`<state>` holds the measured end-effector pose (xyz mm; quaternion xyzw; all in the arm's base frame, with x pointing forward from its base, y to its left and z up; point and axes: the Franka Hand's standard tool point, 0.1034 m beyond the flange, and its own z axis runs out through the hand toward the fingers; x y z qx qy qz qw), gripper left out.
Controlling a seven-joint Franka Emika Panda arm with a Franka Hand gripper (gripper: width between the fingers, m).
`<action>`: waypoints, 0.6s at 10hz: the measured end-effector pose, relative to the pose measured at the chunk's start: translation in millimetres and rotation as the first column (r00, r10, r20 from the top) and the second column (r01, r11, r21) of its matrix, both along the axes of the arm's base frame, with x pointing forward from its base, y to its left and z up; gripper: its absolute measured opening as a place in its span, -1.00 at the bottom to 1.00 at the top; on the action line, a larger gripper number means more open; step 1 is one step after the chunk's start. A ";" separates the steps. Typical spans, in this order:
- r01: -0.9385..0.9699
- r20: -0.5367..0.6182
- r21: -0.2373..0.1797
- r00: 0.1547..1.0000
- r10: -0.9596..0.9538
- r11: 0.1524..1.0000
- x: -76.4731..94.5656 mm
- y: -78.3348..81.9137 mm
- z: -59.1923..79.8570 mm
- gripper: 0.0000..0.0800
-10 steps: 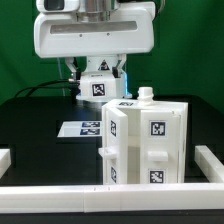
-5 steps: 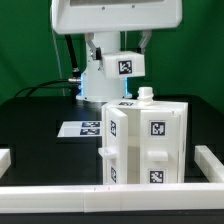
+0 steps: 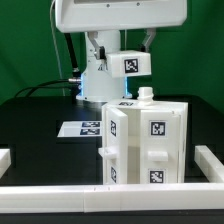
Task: Assemble cabinet
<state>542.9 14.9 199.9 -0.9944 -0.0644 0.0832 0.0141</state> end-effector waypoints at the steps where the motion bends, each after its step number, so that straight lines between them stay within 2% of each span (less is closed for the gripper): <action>1: -0.010 0.005 -0.004 1.000 0.010 1.000 14.0 5.0 0.3 0.41; 4: -0.033 -0.001 -0.012 0.999 0.033 0.999 33.1 12.1 -11.1 0.41; 6: -0.035 -0.004 -0.012 0.999 0.035 0.999 33.1 13.1 -13.3 0.41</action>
Offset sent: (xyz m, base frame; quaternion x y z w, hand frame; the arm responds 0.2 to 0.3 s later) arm 0.0301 0.0176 -0.0100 -0.0036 -0.0183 -0.0502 0.9986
